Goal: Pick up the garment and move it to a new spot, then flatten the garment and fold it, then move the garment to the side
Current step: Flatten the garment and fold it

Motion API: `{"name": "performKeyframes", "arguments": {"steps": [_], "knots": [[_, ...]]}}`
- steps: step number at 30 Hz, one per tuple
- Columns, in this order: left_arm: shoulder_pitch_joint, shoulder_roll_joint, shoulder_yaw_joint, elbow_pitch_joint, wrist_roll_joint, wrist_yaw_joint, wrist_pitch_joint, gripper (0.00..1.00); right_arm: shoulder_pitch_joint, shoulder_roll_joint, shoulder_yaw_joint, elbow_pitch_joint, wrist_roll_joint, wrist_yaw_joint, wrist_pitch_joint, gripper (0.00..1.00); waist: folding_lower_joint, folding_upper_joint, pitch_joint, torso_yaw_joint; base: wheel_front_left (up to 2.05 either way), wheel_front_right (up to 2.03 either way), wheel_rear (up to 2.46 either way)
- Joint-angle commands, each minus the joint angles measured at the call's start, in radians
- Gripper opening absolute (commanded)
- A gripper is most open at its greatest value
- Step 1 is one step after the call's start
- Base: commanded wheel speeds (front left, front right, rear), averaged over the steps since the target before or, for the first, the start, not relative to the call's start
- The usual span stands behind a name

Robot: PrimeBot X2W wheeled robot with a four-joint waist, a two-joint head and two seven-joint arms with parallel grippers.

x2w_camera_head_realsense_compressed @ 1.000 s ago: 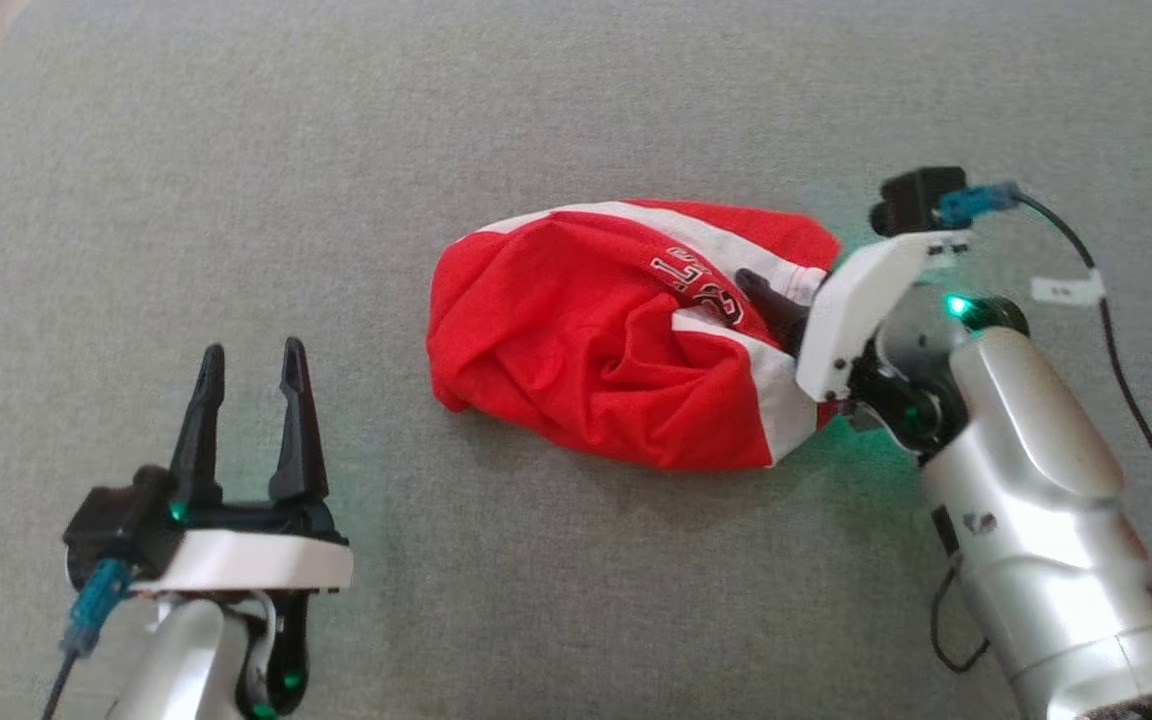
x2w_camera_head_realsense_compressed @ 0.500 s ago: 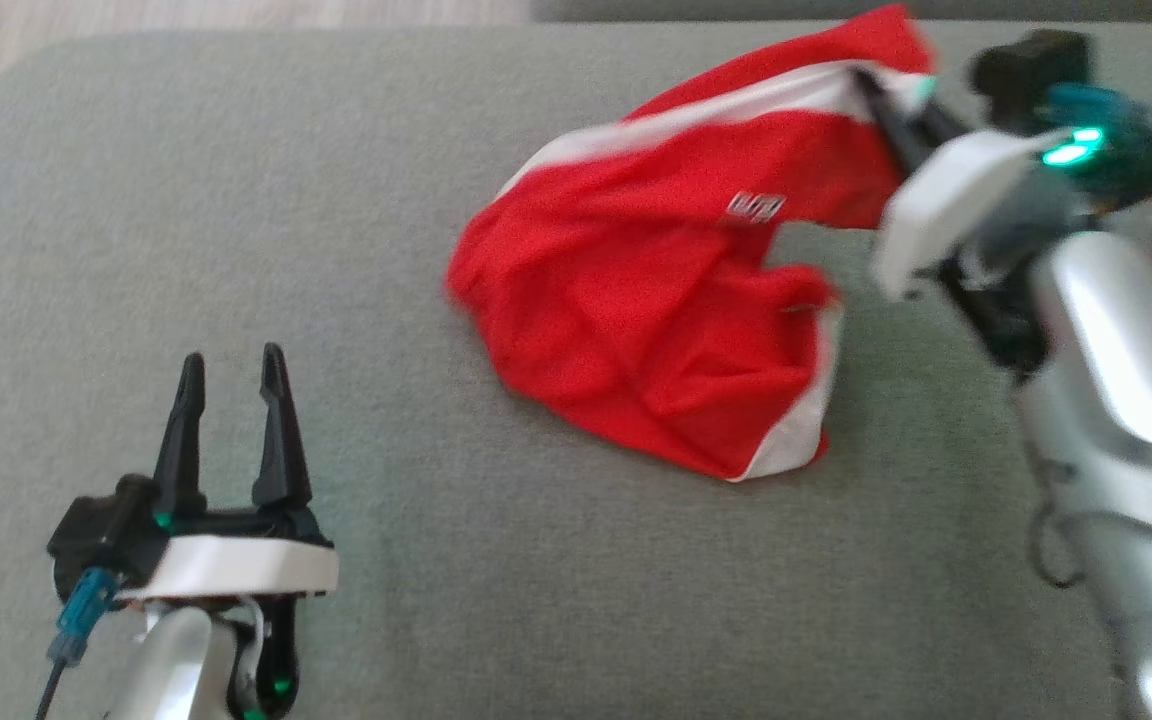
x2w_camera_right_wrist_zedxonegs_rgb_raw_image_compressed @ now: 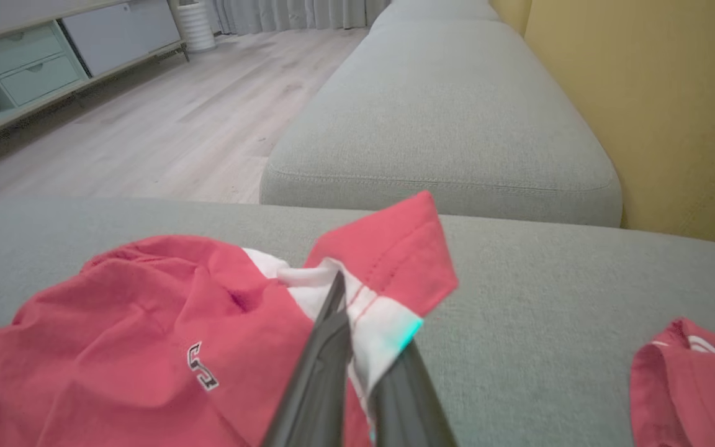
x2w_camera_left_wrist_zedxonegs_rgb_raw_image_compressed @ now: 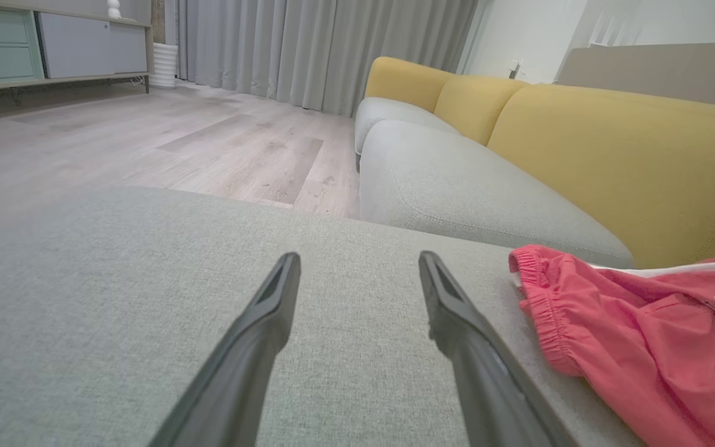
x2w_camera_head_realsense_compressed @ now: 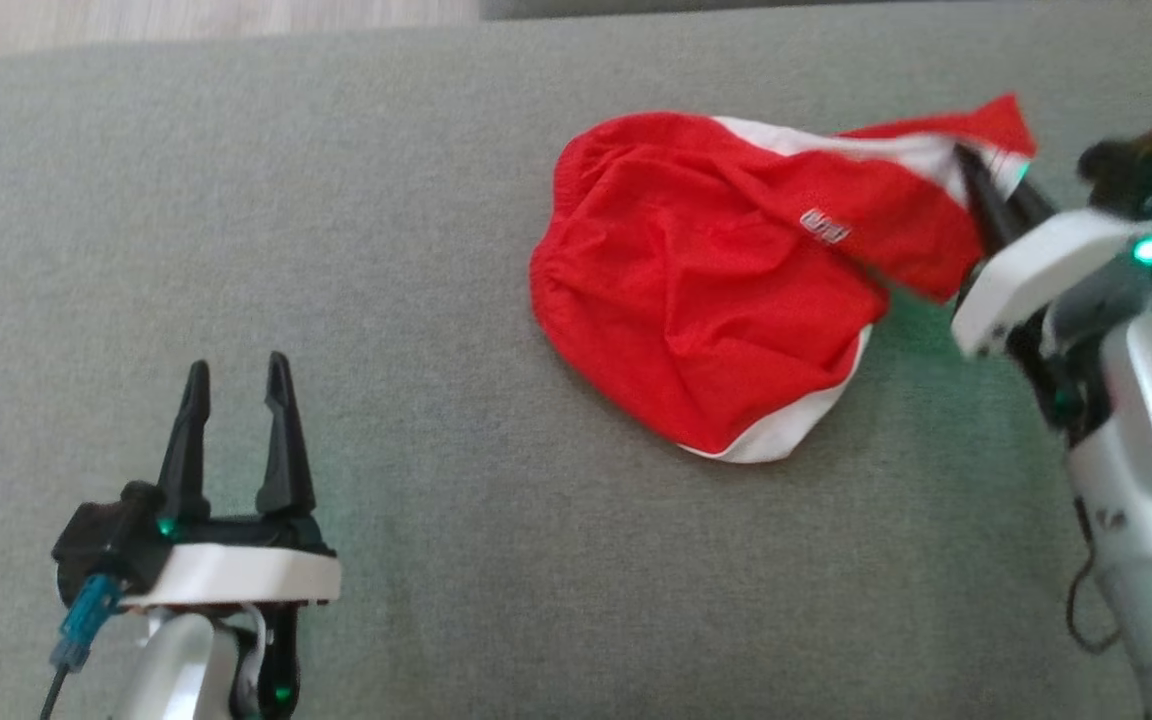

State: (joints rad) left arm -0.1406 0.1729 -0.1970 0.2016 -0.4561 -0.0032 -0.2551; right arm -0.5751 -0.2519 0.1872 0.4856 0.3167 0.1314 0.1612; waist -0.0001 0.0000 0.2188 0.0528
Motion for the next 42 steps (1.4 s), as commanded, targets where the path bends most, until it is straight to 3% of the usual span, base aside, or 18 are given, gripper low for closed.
{"name": "performKeyframes", "arguments": {"steps": [1, 6, 7, 8, 13, 17, 20, 25, 31, 36, 42], "knots": [[-0.043, 0.008, 0.028, -0.033, 0.013, -0.006, -0.007, 1.0, -0.076, 0.006, 0.002, -0.021, 0.008, -0.001, -0.024, 0.0, 0.0001, 0.0, 0.017, 0.014, 0.0, 0.0, 0.0], [-0.068, -0.004, 0.013, -0.019, 0.02, -0.022, -0.007, 1.0, -0.231, 0.003, -0.053, 0.087, 0.029, -0.001, -0.164, 0.0, 0.0001, 0.0, 0.053, 0.065, 0.0, 0.0, 0.0], [-0.071, -0.006, 0.013, -0.015, 0.02, -0.024, -0.007, 1.0, -0.247, 0.006, -0.053, 0.117, 0.035, -0.001, -0.161, 0.84, 0.0001, 0.0, 0.055, 0.072, 0.0, 0.0, 0.0], [-0.073, -0.008, 0.012, -0.011, 0.021, -0.026, -0.007, 1.0, -0.258, 0.008, -0.051, 0.156, 0.046, -0.001, -0.138, 1.0, 0.0001, 0.0, 0.056, 0.078, 0.0, 0.0, 0.0], [-0.066, -0.018, 0.02, 0.005, 0.024, -0.031, -0.007, 1.0, -0.253, 0.015, 0.016, 0.271, 0.084, -0.001, -0.052, 1.0, 0.0001, 0.0, 0.037, 0.087, 0.0, 0.0, 0.0], [-0.045, -0.018, 0.04, 0.011, 0.025, -0.03, -0.007, 1.0, -0.19, 0.007, 0.052, 0.293, 0.13, -0.001, 0.002, 1.0, 0.0001, 0.0, -0.002, 0.066, 0.0, 0.0, 0.0], [-0.025, -0.016, 0.054, 0.009, 0.027, -0.027, -0.007, 1.0, -0.122, 0.0, 0.07, 0.238, 0.162, -0.001, 0.0, 1.0, 0.0001, 0.0, -0.032, 0.04, 0.0, 0.0, 0.0], [0.006, -0.016, 0.07, -0.004, 0.03, -0.022, -0.007, 1.0, 0.041, -0.043, 0.104, 0.045, 0.172, -0.001, -0.03, 1.0, 0.0001, 0.0, -0.063, 0.003, 0.0, 0.0, 0.0], [0.022, -0.011, 0.076, -0.024, 0.032, -0.02, -0.007, 1.0, 0.199, -0.036, 0.071, -0.117, 0.128, -0.001, 0.039, 1.0, 0.0001, 0.0, -0.047, -0.017, 0.0, 0.0, 0.0], [0.005, -0.009, 0.066, -0.034, 0.036, -0.022, -0.003, 1.0, 0.204, -0.002, 0.04, -0.143, 0.079, -0.001, 0.079, 1.0, 0.0001, 0.0, -0.014, -0.006, 0.0, 0.0, 0.0], [-0.031, -0.012, 0.05, -0.032, 0.038, -0.028, 0.002, 1.0, 0.141, 0.054, -0.006, -0.081, 0.024, -0.001, 0.111, 1.0, 0.0001, 0.0, 0.034, 0.029, 0.0, 0.0, 0.0]]}}
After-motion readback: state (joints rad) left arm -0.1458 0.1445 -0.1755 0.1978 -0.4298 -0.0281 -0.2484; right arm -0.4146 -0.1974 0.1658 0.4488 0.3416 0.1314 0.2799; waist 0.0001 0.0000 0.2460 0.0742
